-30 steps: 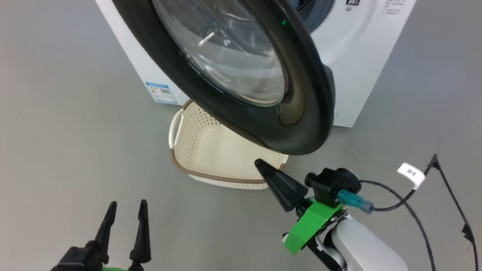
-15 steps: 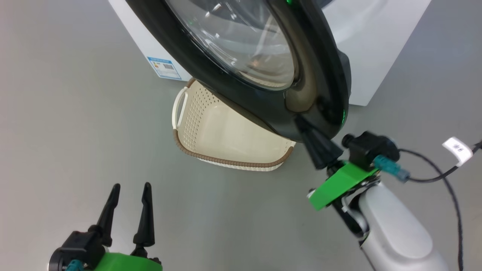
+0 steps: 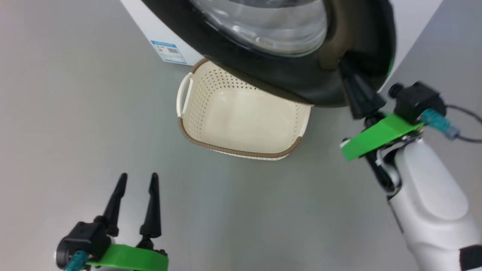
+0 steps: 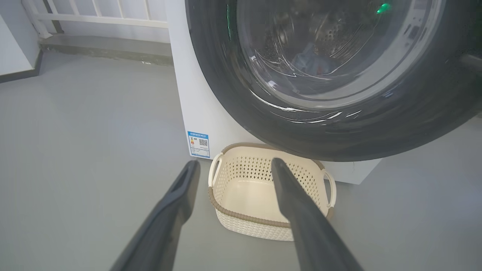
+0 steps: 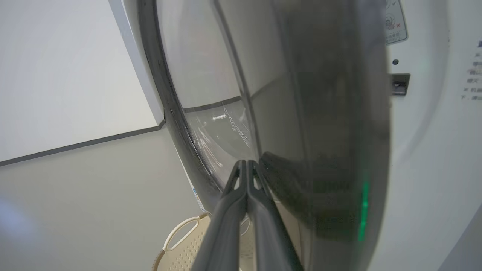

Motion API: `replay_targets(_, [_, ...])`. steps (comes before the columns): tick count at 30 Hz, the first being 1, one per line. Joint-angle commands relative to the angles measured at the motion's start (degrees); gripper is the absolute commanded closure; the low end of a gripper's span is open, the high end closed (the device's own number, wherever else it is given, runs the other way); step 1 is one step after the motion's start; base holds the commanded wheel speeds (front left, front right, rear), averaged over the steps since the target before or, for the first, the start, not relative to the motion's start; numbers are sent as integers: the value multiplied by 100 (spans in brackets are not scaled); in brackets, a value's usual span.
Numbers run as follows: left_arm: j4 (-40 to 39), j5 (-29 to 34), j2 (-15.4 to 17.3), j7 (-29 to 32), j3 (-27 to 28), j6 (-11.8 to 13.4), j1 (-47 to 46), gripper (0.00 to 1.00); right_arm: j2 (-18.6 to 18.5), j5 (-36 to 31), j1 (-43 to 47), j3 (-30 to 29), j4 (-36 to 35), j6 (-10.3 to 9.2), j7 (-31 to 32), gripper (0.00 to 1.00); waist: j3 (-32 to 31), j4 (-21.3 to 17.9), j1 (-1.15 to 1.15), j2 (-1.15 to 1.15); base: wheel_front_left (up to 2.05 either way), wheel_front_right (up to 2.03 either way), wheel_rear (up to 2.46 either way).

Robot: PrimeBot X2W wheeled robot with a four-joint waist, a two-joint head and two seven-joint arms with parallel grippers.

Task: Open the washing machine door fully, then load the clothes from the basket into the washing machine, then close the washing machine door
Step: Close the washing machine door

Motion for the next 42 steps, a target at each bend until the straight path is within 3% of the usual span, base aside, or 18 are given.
replay_targets(1, [-109, -46, 55, -37, 153, -10, -127, 0, 16, -115, -125, 55, -114, 7, -27, 100, 43, 88, 0, 0, 0, 0, 0])
replay_targets(11, [-138, -184, 55, -37, -134, 24, -186, 0, -398, -264, -946, -301, 424, 7, -27, 100, 312, 416, 0, 0, 0, 0, 0])
replay_targets(21, [-143, -261, 55, -37, -280, 9, -307, 0, -392, -552, -1667, -882, 920, 7, -27, 100, 583, 537, 0, 0, 0, 0, 0])
replay_targets(31, [-115, -286, 55, -37, -477, -45, -510, 0, -490, -1009, -2584, -1097, 1597, 7, -27, 100, 807, 707, 0, 0, 0, 0, 0])
replay_targets(42, [-118, -318, 55, -37, -537, -60, -589, 0, -478, -1361, -3012, -1533, 1970, 7, -27, 100, 922, 695, 0, 0, 0, 0, 0])
